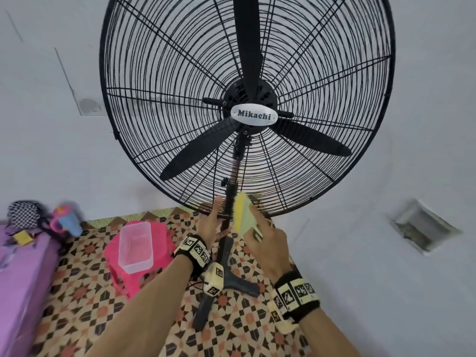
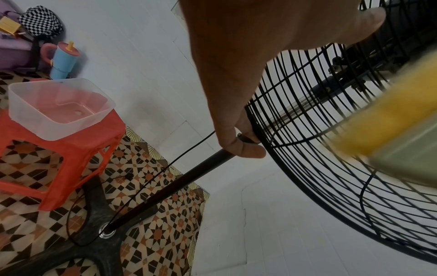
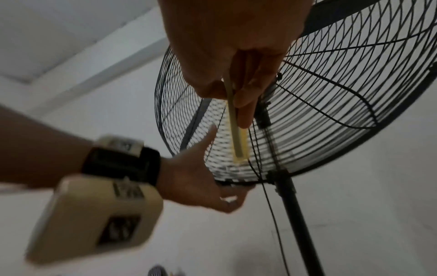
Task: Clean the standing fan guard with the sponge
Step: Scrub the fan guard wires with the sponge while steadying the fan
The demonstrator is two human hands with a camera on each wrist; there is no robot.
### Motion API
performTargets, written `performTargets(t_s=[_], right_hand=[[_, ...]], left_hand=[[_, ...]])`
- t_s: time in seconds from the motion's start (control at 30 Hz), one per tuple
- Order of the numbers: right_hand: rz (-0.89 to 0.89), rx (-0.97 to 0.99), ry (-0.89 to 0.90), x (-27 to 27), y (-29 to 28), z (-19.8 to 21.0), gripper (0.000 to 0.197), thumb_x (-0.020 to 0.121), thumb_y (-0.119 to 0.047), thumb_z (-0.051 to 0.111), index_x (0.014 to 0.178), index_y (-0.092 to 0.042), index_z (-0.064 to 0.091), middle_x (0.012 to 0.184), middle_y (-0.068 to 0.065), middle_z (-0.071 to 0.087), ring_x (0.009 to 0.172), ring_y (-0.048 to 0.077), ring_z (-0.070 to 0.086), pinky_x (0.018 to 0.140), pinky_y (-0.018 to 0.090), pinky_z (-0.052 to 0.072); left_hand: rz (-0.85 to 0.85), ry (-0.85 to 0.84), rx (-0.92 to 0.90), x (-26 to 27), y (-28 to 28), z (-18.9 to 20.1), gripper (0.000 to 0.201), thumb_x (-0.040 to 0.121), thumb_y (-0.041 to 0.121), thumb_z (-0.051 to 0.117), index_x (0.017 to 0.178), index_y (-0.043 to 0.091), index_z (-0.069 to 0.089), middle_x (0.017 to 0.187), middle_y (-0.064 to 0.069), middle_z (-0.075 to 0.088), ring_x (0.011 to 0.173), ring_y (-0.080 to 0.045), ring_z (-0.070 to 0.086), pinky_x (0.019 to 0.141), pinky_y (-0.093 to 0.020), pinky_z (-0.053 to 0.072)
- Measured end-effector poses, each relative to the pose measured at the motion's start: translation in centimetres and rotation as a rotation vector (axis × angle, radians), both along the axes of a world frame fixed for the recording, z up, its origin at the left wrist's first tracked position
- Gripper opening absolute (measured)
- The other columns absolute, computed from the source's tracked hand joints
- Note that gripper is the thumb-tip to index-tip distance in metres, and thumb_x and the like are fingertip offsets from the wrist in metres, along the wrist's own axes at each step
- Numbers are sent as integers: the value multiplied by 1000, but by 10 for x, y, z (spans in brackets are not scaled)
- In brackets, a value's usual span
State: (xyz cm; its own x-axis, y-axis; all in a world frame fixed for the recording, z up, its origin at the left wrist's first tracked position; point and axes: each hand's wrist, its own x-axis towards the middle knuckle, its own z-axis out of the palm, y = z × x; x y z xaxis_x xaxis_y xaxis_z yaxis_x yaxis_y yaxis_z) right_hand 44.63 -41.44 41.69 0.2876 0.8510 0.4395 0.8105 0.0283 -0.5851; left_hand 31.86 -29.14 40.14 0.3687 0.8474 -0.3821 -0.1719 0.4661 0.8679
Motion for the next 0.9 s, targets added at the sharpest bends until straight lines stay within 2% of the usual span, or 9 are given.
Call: performTargets(t_s=[0.1, 0.23, 0.3, 0.4, 0.6, 0.67, 0.73, 0.8, 0.9], right_hand=[[-19, 145, 43, -2, 10, 18, 65, 103, -23, 56, 161, -35, 29, 70, -14, 58, 42, 5, 50, 40, 19, 49], [-6, 117, 18, 2, 17, 13, 66, 103, -25, 53, 162, -37, 24, 67, -13, 56, 43, 6, 50, 41, 21, 47], [1, 30, -2, -1, 9, 2, 68, 100, -18, 60, 159, -34, 30, 59, -22, 40, 41, 2, 39, 45, 12, 37], [6, 16, -35, -3, -2, -4, 66, 97, -20, 59, 158, -31, 34, 59, -19, 39, 44, 5, 35, 41, 18, 38], [-54, 90, -3, -3, 3, -1, 66, 104, -21, 57, 162, -31, 27, 73, -7, 61, 51, 7, 56, 47, 20, 53], [-31, -5, -6, -3, 0, -14, 69, 101, -20, 61, 161, -32, 28, 78, -9, 62, 63, 1, 57, 58, 16, 52], [26, -74, -41, -9, -8, -24, 73, 97, -13, 67, 160, -26, 33, 65, -24, 41, 52, -5, 42, 49, 7, 36], [16, -75, -40, -13, -12, -23, 71, 97, -13, 68, 159, -25, 36, 62, -21, 37, 44, -2, 34, 41, 10, 32], [-41, 42, -21, -17, -4, -10, 64, 101, -21, 59, 160, -26, 33, 73, -17, 47, 43, -3, 36, 39, 11, 38]], left_hand=[[-39, -25, 9, -1, 0, -3, 46, 100, 65, 47, 128, 30, 56, 121, 7, 56, 128, -20, 52, 95, -42, 54], [-29, -12, 38, -2, 2, -6, 73, 96, 70, 48, 152, 24, 43, 135, 1, 48, 125, -18, 51, 97, -44, 53], [-19, -22, 24, -1, 2, -6, 77, 97, 68, 48, 153, 16, 42, 130, -2, 47, 116, -16, 56, 95, -43, 55], [-13, -19, 29, 0, -1, -3, 63, 102, 62, 46, 145, 16, 46, 114, 2, 52, 101, -10, 58, 97, -42, 52], [-35, 4, 49, -1, -2, -2, 38, 90, 72, 49, 108, 39, 58, 112, 8, 60, 123, -18, 54, 108, -51, 50], [-36, -16, 30, -2, 1, -5, 68, 83, 77, 53, 129, 27, 58, 132, 2, 56, 128, -19, 52, 100, -47, 54], [-32, -23, -1, 0, 3, -9, 110, 76, 85, 57, 159, 16, 33, 153, -3, 45, 136, -21, 49, 86, -37, 57], [-15, -25, 3, 1, 2, -5, 113, 79, 82, 56, 163, 15, 25, 154, -2, 42, 143, -24, 45, 86, -36, 57], [-6, -48, 5, -1, -1, -2, 104, 82, 78, 54, 162, 17, 29, 154, -5, 44, 141, -25, 46, 105, -48, 51]])
